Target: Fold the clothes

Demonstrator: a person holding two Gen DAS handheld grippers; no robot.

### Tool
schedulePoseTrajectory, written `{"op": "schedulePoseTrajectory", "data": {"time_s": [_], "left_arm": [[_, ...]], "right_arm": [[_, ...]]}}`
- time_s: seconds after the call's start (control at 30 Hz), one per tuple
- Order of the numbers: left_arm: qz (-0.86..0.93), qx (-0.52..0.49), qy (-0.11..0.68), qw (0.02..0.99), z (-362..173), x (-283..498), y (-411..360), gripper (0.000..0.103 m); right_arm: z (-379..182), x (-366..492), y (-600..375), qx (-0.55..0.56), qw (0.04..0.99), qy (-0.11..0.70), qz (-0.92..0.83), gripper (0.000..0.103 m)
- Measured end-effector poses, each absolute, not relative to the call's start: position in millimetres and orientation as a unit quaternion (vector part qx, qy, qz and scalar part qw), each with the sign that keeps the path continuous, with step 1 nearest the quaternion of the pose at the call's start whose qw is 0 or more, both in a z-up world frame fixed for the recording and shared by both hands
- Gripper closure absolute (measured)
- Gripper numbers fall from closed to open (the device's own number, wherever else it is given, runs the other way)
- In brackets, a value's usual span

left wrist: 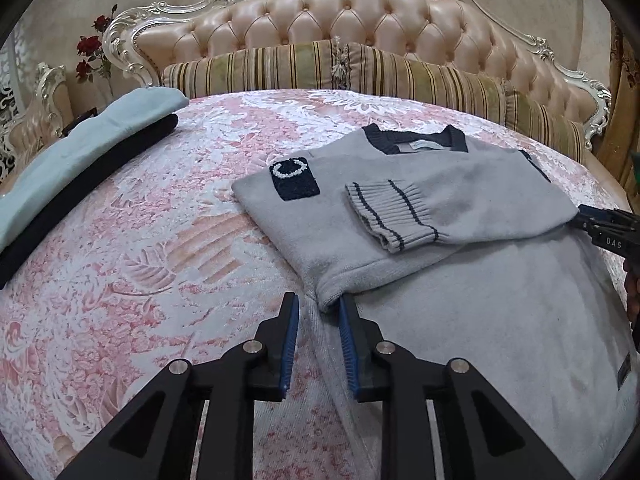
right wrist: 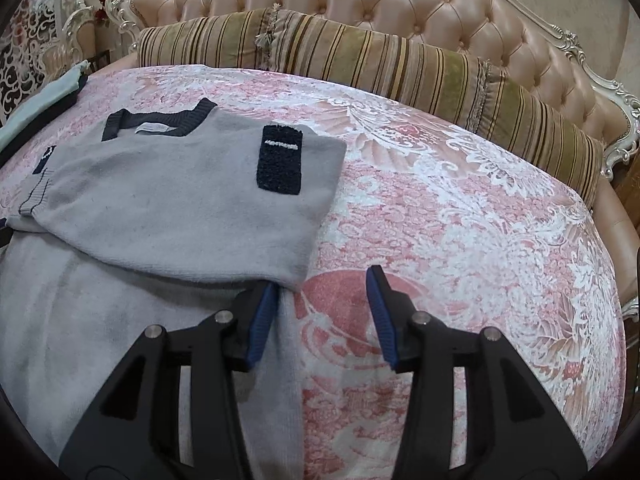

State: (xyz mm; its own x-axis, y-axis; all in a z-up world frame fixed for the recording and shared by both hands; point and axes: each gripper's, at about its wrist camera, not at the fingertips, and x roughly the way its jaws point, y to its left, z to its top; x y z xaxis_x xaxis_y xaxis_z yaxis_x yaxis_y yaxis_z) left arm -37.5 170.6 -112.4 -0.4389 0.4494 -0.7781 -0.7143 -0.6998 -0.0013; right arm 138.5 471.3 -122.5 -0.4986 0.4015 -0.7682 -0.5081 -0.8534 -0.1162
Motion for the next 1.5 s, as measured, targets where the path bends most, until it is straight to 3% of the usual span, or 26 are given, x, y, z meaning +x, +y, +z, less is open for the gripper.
{"op": "schedulePoseTrajectory", "data": {"time_s": [0.13, 0.3, 0.4, 0.6, 0.63, 0.7, 0.77, 0.93, 1.0, 1.07, 1.1, 1.37, 1.5], "left_arm": [[0.828, -0.405, 0.158, 0.354, -113, -40, 169, 0.089], [0.829, -0.402, 0.157, 0.355, -101, -25, 159, 0.076], [0.83, -0.402, 0.147, 0.356, -90, 0, 136, 0.076], [0.818, -0.424, 0.111, 0.373, -87, 75, 85, 0.075], [0.815, -0.429, 0.101, 0.377, -89, 89, 78, 0.073], [0.808, -0.439, 0.082, 0.385, -91, 117, 65, 0.058], [0.805, -0.444, 0.072, 0.387, -94, 139, 57, 0.052], [0.805, -0.45, 0.074, 0.38, -106, 176, 52, 0.052], [0.805, -0.453, 0.079, 0.374, -111, 180, 52, 0.057], [0.801, -0.461, 0.067, 0.377, -114, 181, 50, 0.075], [0.798, -0.464, 0.058, 0.379, -115, 181, 49, 0.077], [0.793, -0.471, 0.035, 0.385, -116, 177, 51, 0.077], [0.805, -0.453, 0.078, 0.376, -115, 184, 59, 0.087]], "right_arm": [[-123, 138, 471, -0.427, 0.262, 0.059, 0.864, 0.058], [-113, 148, 459, -0.429, 0.272, 0.049, 0.86, 0.053], [-99, 173, 443, -0.418, 0.289, 0.026, 0.861, 0.046], [-70, 222, 411, -0.395, 0.323, -0.021, 0.86, 0.046], [-67, 232, 408, -0.393, 0.325, -0.024, 0.86, 0.046], [-64, 249, 398, -0.392, 0.323, -0.018, 0.861, 0.045], [-62, 265, 388, -0.391, 0.324, -0.017, 0.862, 0.045], [-60, 296, 369, -0.387, 0.322, -0.014, 0.864, 0.042], [-59, 304, 363, -0.386, 0.322, -0.015, 0.865, 0.042], [-57, 312, 356, -0.384, 0.32, -0.015, 0.866, 0.042], [-56, 315, 354, -0.383, 0.321, -0.017, 0.866, 0.041], [-60, 329, 346, -0.386, 0.313, -0.003, 0.868, 0.038], [-67, 340, 343, -0.391, 0.286, 0.041, 0.874, 0.03]]}}
